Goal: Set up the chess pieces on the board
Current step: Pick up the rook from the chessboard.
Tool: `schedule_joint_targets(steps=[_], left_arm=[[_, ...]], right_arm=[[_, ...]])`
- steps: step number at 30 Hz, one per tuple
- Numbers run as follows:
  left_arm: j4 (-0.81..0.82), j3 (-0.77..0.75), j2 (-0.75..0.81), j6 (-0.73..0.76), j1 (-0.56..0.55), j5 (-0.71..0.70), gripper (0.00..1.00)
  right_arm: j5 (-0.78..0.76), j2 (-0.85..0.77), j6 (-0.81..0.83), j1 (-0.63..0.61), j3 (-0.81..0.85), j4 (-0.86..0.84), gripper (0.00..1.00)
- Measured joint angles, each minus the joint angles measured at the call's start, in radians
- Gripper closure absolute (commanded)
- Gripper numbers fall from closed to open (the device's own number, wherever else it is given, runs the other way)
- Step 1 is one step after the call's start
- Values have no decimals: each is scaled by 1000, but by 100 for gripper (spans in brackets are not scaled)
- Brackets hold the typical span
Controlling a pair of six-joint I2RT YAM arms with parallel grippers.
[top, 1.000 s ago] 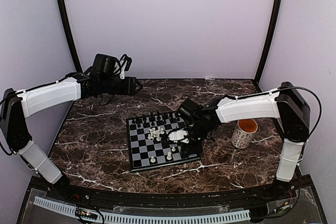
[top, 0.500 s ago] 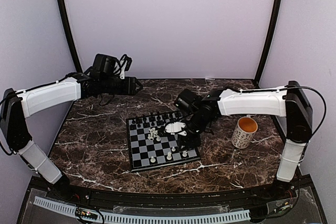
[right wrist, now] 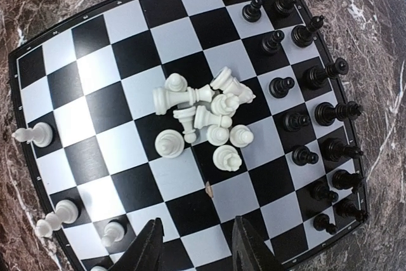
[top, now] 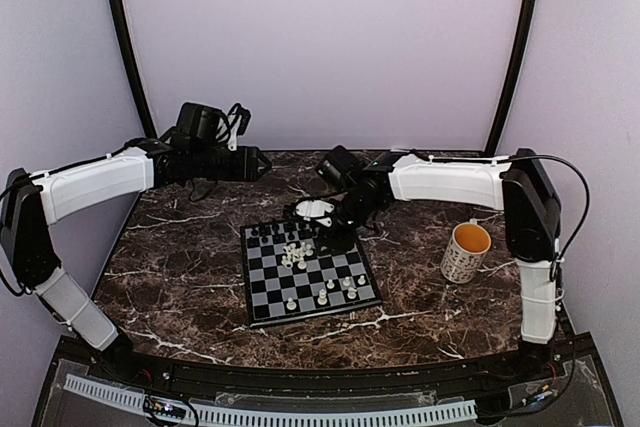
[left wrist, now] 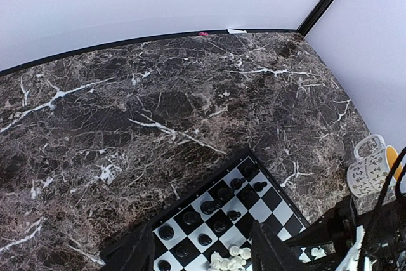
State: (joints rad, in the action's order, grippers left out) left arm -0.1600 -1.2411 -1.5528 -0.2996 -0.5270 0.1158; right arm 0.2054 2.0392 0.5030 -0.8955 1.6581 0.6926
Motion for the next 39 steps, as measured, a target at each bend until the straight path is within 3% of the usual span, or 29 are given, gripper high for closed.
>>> schedule_joint_targets(steps=[13,24,33,39], left_arm=[[-2,0,0,0,2,3,45],[-3,0,0,0,2,9,45],[-3,0,0,0,2,23,45],[-3,0,0,-1,2,24,45]], right_arm=[[-9,195,-43,14,176,16,54],[3,243,-56,33,210,28,69],[27,245,-60,35,216,35,67],[39,250,-60,35,229,37,73]])
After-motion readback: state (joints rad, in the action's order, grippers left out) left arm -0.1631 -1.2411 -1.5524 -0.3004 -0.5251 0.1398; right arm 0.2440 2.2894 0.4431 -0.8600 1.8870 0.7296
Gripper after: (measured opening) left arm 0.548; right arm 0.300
